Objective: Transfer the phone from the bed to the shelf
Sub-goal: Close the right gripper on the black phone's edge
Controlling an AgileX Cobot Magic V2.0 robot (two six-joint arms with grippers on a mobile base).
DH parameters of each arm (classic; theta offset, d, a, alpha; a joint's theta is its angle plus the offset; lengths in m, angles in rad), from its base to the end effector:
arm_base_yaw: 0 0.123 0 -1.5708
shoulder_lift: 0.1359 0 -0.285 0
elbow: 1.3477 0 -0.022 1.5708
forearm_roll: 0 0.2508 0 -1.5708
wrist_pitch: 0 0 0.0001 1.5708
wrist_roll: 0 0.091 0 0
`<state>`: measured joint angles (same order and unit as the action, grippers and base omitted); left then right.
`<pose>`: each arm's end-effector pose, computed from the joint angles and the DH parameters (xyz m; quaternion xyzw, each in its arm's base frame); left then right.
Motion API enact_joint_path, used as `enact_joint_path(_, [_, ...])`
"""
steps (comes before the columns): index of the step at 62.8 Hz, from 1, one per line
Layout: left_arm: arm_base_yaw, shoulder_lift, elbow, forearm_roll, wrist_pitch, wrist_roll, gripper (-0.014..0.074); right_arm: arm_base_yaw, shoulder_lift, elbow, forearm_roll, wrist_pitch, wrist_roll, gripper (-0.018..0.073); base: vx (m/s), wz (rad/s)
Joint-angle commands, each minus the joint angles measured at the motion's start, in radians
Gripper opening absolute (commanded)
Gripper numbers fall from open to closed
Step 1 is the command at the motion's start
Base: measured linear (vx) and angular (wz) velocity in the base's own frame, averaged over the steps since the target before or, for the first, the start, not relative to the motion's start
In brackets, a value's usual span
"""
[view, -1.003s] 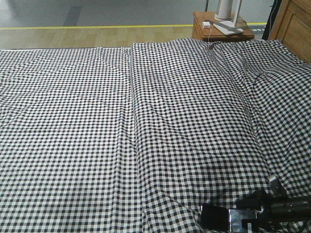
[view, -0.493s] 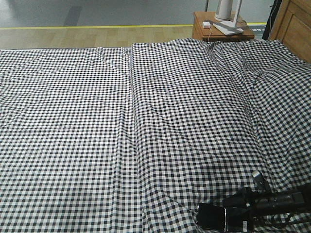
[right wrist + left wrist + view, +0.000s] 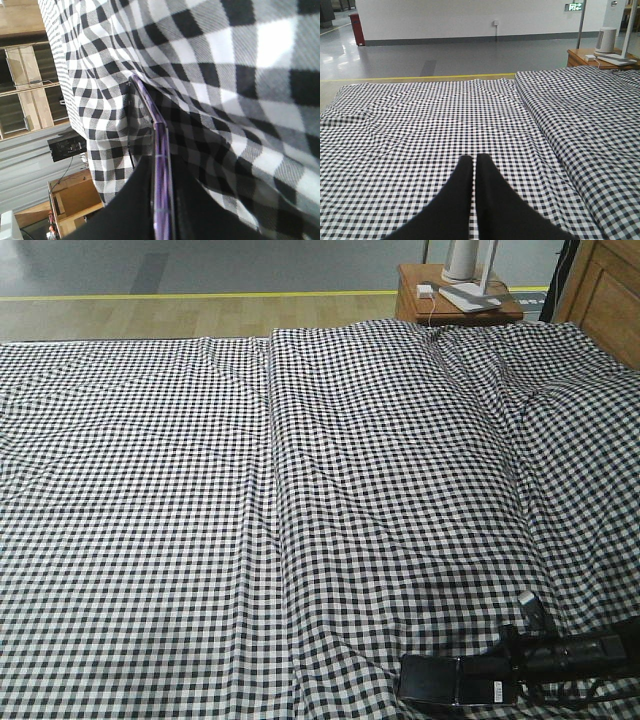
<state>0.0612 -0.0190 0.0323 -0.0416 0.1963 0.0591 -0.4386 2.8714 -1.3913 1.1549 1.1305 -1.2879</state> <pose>0.0557 0.0027 0.1855 -0.0134 0.7489 0.0233 0.6622 0.3240 -0.0688 -0.1258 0.0879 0.8569 0.5079 0.0028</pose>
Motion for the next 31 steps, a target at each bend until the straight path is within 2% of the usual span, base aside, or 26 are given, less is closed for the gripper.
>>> enact_joint_path(1, [0.000,-0.008,0.007,-0.009,-0.070,0.000,0.0001,0.001,-0.089,-0.004,0.016,0.159,0.014,-0.0011,0.00,0.00])
enact_joint_path(9, [0.000,-0.008,0.007,-0.009,-0.070,0.000,0.0001,0.002,-0.149,0.026,0.010,0.159,0.053,-0.0009,0.00,0.00])
enact_joint_path(24, [0.000,-0.008,0.007,-0.009,-0.070,0.000,0.0001,0.002,-0.359,0.201,0.024,0.159,-0.057,-0.0003,0.00,0.00])
enact_joint_path(31, [0.000,-0.008,0.007,-0.009,-0.070,0.000,0.0001,0.002,-0.475,0.268,0.024,0.159,-0.063,-0.0002,0.00,0.00])
